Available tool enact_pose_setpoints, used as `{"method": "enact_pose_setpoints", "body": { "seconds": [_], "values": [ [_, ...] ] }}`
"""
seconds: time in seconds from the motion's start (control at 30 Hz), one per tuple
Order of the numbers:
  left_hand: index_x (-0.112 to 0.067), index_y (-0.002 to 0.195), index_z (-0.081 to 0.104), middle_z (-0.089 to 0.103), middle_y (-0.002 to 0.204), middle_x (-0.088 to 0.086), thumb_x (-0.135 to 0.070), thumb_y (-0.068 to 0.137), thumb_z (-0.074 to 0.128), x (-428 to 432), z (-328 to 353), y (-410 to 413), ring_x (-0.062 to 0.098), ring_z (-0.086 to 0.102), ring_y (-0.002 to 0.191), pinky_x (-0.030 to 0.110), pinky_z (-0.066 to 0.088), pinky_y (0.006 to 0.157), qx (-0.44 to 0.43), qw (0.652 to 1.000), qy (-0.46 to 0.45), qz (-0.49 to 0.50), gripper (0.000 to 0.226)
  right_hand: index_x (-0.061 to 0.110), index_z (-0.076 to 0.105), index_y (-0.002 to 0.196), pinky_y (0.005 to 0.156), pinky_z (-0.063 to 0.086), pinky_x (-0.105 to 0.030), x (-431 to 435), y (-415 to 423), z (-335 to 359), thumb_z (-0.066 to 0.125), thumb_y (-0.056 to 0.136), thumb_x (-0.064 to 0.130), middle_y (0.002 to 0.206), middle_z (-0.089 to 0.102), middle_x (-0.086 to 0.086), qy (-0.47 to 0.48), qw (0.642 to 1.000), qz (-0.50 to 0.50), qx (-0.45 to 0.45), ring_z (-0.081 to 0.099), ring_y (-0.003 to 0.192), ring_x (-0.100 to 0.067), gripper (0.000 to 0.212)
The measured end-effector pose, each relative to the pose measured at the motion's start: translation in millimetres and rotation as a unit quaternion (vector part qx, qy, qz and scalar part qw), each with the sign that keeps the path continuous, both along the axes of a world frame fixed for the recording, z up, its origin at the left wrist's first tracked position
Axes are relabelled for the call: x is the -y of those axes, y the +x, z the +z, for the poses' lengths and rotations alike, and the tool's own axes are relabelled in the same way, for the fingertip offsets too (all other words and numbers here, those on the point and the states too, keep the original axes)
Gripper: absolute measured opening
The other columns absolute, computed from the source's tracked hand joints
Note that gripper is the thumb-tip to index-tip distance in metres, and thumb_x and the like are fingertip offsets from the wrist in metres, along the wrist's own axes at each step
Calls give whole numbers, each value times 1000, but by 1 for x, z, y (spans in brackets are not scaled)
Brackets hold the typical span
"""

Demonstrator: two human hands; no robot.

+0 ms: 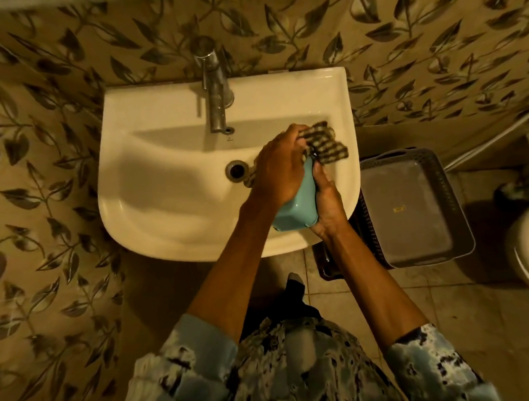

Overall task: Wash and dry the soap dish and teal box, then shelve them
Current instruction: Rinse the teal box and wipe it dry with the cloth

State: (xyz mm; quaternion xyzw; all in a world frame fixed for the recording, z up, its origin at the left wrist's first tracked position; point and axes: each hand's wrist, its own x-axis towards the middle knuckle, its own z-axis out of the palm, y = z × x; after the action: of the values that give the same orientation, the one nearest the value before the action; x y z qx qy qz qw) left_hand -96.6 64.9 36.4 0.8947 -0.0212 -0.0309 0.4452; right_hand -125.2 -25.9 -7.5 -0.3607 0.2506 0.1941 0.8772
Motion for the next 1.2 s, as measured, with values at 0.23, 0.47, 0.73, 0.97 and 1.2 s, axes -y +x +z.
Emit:
{"method": "enact_pose_setpoints", "body": {
  "seconds": [0.23, 0.47, 0.73, 0.97, 1.2],
  "values": [
    [-5, 133, 40, 54, 113, -5, -10, 101, 30, -18, -5, -32, -6, 52, 97, -1, 36, 78, -19, 991, -99, 84, 33, 5, 48, 131, 78, 59, -38, 6, 2, 2, 38, 100, 35, 110, 62, -15, -12, 1000, -2, 10, 66, 90, -24, 44],
    [-21, 138, 35, 55, 115, -15, -22, 102, 32, -5, -11, -85, -20, 52, 98, 7, 50, 73, -14, 987, -111, 113, 36, 2, 37, 143, 110, 33, -55, 9, 17, 5, 34, 99, 40, 147, 38, -27, 20, 996, -77, -37, 40, 133, -42, 58],
    [-16, 123, 57, 38, 147, 10, -18, 92, 45, 9, -16, -68, 32, 25, 140, 54, 29, 111, 114, 991, 40, 66, 34, 3, 41, 133, 101, 40, -40, -12, 17, 21, 31, 99, 45, 122, 45, -20, 75, 991, -111, -25, 50, 104, -30, 56],
    [-7, 129, 49, 54, 132, 14, -16, 96, 42, -4, 1, -24, 25, 50, 123, 22, 38, 101, 61, 987, -20, 149, 35, 7, 60, 108, 74, 54, -27, -13, 15, 19, 42, 100, 15, 96, 67, -8, -292, 939, 58, 175, 66, 84, -13, 22],
    [-8, 131, 52, 56, 132, 19, -51, 92, 43, -57, 2, -15, 32, 55, 120, 46, 46, 101, -289, 835, -442, 153, 60, 15, 63, 96, 59, 43, -30, 12, 14, 38, 52, 95, 36, 82, 65, 0, -499, 631, 331, 494, 59, 71, -12, 23]
  ]
}}
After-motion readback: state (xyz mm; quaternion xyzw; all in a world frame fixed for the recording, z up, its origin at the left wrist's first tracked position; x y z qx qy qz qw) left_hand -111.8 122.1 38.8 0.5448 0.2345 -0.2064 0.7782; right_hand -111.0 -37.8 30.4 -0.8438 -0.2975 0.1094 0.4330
